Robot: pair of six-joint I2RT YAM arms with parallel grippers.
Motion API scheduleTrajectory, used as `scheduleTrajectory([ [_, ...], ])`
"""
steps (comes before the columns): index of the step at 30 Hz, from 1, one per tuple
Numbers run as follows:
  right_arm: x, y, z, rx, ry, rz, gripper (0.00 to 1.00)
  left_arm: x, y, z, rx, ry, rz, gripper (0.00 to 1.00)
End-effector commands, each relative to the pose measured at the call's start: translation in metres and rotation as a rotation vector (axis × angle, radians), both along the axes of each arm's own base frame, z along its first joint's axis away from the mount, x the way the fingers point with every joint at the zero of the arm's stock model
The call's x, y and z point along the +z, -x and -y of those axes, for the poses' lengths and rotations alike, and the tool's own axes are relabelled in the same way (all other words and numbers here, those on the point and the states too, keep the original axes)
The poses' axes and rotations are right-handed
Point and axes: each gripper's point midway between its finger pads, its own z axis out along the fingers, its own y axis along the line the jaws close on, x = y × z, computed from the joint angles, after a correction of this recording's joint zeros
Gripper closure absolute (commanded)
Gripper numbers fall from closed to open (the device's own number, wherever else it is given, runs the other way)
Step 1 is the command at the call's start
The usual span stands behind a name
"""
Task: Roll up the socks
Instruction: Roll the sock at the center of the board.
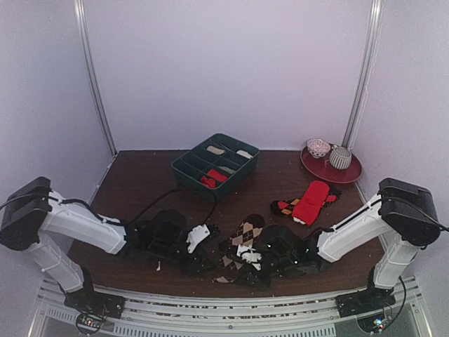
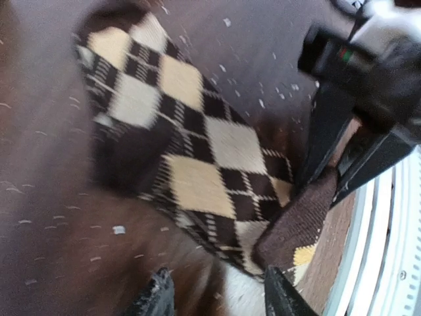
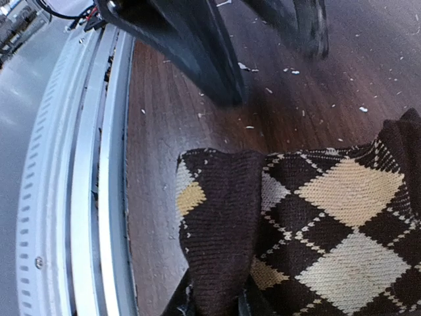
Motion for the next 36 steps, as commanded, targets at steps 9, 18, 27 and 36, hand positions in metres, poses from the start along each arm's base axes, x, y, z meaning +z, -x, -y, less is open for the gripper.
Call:
scheduleTrajectory([
  [9,-0.072,0.049,0.07,-0.243,0.314,-0.751,0.84,0.068,0.023,-0.012,-0.146,0.258,0.316,0.49],
  [18,-0.085,0.045,0.082,-0.282,0.372,-0.812,0.84,0.043,0.039,0.014,-0.283,0.26,0.29,0.48],
  [27,-0.091,0.04,0.085,-0.276,0.391,-0.811,0.84,0.037,0.058,0.033,-0.35,0.286,0.255,0.48],
  [36,-0.091,0.04,0.088,-0.278,0.381,-0.817,0.84,0.0,0.047,0.044,-0.298,0.189,0.237,0.51],
])
